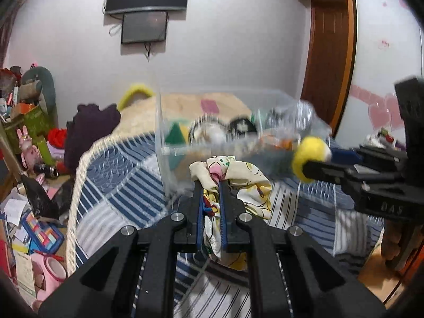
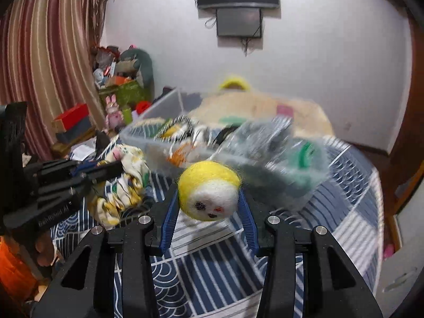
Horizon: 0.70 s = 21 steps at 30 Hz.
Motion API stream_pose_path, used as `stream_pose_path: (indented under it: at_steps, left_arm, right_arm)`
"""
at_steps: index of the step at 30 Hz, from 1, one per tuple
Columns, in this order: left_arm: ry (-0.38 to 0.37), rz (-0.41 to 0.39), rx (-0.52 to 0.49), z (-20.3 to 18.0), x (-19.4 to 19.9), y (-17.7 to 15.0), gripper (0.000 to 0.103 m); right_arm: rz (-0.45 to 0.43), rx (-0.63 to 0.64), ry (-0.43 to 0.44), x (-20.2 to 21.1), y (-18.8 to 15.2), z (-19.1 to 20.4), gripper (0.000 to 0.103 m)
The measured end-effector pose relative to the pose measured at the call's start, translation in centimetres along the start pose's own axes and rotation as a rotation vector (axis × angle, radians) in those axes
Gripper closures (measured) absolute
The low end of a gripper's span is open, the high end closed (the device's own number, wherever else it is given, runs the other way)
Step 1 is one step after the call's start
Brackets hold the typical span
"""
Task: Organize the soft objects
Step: 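Grasp the floral cloth with the left tool while the right tool grasps the yellow plush ball, then place the floral cloth and yellow ball into the clear box, opening both tools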
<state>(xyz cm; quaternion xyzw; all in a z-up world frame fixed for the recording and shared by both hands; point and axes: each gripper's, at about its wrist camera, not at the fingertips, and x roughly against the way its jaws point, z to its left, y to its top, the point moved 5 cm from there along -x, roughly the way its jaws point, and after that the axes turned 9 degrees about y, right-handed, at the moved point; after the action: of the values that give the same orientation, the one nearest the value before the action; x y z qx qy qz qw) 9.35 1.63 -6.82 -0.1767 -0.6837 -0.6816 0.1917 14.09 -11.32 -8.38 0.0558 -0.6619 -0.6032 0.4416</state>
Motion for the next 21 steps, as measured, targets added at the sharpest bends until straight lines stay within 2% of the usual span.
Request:
stream_pose_path:
  at_steps: [6, 9, 12, 17, 19, 21]
  left_arm:
    - [0.011, -0.113, -0.006, 0.0, 1.2, 4.2, 0.093]
    - [0.028, -0.154, -0.015, -0.3, 1.0, 5.8, 0.093]
    - [0.045, -0.174, -0.012, -0.4, 0.1, 7.0, 0.093]
    - [0.092, -0.146, -0.009, -0.3, -2.9, 7.2, 0.093]
    - [0.103, -0.111, -0.003, -0.1, -4.6, 6.9, 0.093]
    - [0.091, -0.044, -0.016, -0.3, -6.7, 6.2, 0.093]
  right_arm:
    - [-0.091, 0.021, -0.044, 2.6, 2.2, -0.7, 0.063]
    - [-0.119, 0.039, -0.065, 2.8, 3.5, -1.0, 0.063]
    - [-0.138, 0.036, -0.051, 1.8, 4.8, -1.4, 0.063]
    - [-0.091, 0.044, -0.064, -1.8, 4.7, -2.1, 0.063]
    - [-0.046, 0.022, -0.053, -3.7, 4.2, -2.7, 0.063]
    - [-0.018, 0.008, -0.057, -4.6, 3.7, -3.0, 0.061]
